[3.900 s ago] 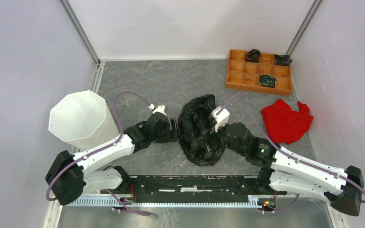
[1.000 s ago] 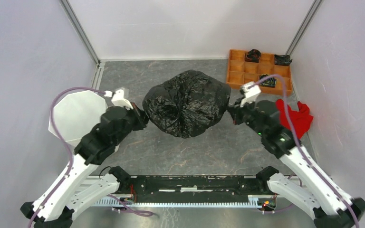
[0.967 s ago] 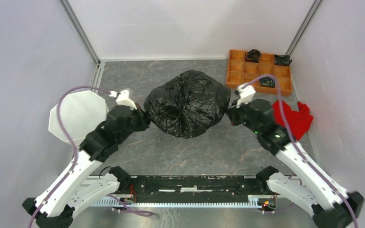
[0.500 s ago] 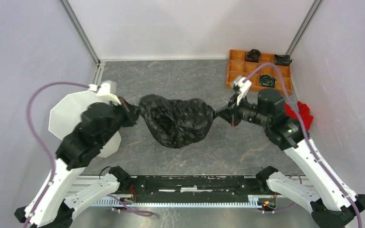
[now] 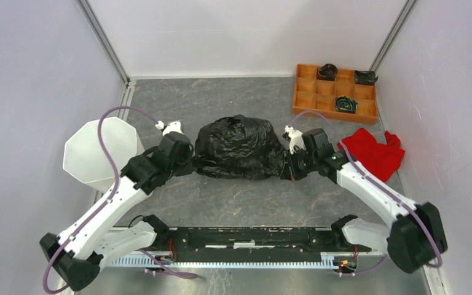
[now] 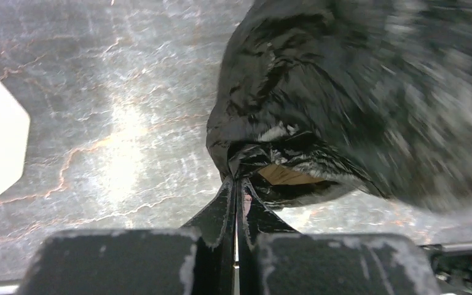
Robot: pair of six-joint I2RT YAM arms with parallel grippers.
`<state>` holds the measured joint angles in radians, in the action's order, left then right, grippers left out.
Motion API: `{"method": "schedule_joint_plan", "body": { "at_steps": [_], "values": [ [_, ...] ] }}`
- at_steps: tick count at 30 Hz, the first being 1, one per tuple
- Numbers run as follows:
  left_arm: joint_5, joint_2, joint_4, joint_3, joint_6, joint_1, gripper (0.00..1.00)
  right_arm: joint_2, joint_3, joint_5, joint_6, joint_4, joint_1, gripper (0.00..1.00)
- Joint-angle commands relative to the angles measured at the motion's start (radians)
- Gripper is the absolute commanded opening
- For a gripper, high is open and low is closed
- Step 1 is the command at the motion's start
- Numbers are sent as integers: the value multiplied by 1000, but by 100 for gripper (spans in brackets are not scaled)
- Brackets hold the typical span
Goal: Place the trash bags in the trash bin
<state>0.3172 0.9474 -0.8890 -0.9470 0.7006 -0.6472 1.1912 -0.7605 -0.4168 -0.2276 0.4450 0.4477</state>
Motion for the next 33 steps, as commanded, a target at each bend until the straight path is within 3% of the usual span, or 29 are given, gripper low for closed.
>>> {"method": "schedule_joint_plan", "body": {
  "at_steps": [1, 5, 9, 14, 16, 19, 25, 31, 33],
  "values": [
    [-59, -121, 78, -92, -7, 0, 2, -228, -57, -29, 54, 10, 38, 0],
    [-78, -211, 159, -144, -73, 0, 2, -321, -182, 30, 78, 70, 38, 0],
    [-58, -299, 243, -97, -63, 0, 2, -350, -225, 175, 88, 37, 36, 0],
    [0, -281, 92, -164, -66, 0, 6, -301, -261, 153, 104, 31, 36, 0],
    [79, -247, -23, -250, -100, 0, 24, -291, -251, 133, 109, 16, 36, 0],
    [131, -222, -126, -345, -154, 0, 96, -283, -231, 115, 111, -11, 37, 0],
    [57, -82, -125, -508, -258, 0, 100, -234, -242, 17, 113, -52, 37, 0],
    [-397, 121, 98, -476, -292, -7, 100, -184, -292, -21, 127, -66, 36, 0],
    [-442, 209, 124, -471, -318, -42, 100, -169, -310, -34, 140, -59, 38, 0]
  ]
}}
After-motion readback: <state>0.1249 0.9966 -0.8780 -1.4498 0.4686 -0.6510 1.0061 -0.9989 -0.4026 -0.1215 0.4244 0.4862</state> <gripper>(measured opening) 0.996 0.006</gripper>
